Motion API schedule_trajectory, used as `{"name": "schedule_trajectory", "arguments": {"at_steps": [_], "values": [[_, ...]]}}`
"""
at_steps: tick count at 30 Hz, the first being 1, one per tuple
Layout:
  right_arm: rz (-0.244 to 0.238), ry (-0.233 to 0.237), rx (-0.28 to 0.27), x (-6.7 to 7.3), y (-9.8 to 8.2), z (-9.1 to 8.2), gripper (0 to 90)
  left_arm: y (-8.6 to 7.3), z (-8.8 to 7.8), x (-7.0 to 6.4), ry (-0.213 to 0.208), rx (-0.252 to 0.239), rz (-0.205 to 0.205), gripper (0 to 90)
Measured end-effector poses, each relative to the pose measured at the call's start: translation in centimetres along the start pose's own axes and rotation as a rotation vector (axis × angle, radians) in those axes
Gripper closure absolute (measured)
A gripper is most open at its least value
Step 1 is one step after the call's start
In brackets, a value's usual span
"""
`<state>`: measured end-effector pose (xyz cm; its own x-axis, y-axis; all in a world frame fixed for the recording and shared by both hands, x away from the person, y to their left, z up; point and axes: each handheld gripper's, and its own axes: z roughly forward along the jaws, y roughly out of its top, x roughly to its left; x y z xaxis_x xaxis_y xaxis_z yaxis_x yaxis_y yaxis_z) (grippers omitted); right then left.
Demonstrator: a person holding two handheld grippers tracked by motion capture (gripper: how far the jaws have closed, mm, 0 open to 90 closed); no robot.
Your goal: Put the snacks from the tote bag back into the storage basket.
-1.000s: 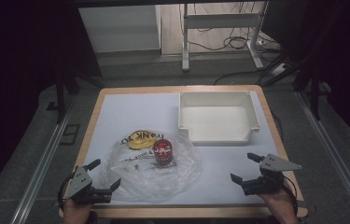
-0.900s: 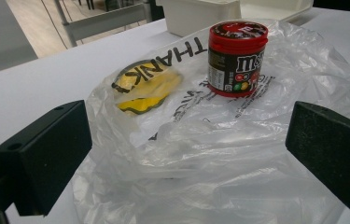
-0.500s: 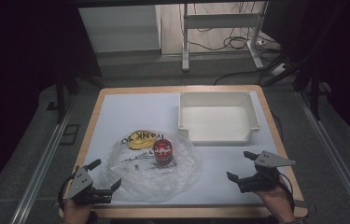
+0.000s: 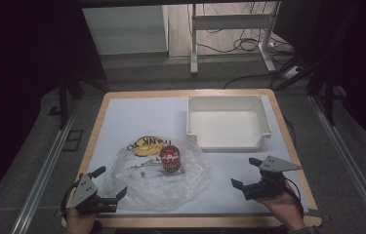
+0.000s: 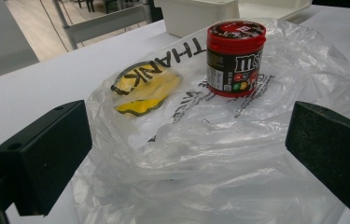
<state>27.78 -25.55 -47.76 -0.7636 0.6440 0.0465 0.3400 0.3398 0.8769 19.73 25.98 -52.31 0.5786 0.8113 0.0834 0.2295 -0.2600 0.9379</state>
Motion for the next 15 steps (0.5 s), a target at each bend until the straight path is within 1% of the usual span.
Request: {"name": "schedule_trajectory", "arguments": {"at_steps": [4,9,14,15], "values": [[-0.015,-0.002,0.023,0.0,0.2,0.3,0.0,0.0,0.0,0.0,0.000,0.000,-0.001,0.4],[-0.035,-0.009,0.027,0.1,0.6,0.5,0.0,0.0,0.0,0.1,-0.001,-0.004,-0.006,0.4],[-0.030,0.005,0.035,0.1,0.9,0.8,0.0,0.0,-0.1,0.1,0.002,-0.007,-0.012,0.5],[-0.032,0.009,0.046,0.1,1.1,1.0,0.0,0.0,-0.1,0.2,0.002,-0.007,-0.012,0.5]]}}
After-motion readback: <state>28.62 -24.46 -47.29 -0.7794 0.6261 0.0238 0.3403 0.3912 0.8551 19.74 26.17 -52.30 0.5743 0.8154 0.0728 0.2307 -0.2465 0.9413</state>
